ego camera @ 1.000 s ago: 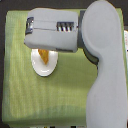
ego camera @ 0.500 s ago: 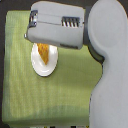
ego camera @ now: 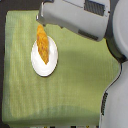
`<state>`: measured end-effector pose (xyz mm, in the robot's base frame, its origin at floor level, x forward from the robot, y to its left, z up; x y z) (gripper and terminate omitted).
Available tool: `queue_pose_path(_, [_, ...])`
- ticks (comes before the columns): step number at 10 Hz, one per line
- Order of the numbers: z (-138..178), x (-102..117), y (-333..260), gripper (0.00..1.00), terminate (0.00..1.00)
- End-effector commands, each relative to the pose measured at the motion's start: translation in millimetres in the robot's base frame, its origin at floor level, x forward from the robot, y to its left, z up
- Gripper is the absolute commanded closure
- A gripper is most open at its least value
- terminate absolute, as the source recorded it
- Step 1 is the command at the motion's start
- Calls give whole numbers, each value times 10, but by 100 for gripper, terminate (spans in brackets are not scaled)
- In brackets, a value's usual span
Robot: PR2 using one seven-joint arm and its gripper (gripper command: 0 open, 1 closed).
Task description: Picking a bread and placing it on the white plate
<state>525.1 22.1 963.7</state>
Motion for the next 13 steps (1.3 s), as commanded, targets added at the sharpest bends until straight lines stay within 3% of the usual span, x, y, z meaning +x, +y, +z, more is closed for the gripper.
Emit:
queue_pose_path(1, [87, -284, -1053, 0, 0])
queue_pose_path(5, [-54, -575, -2087, 0, 0])
queue_pose_path(8, [-157, -704, -2478, 0, 0])
queue_pose_path(13, [-351, -400, -2807, 0, 0])
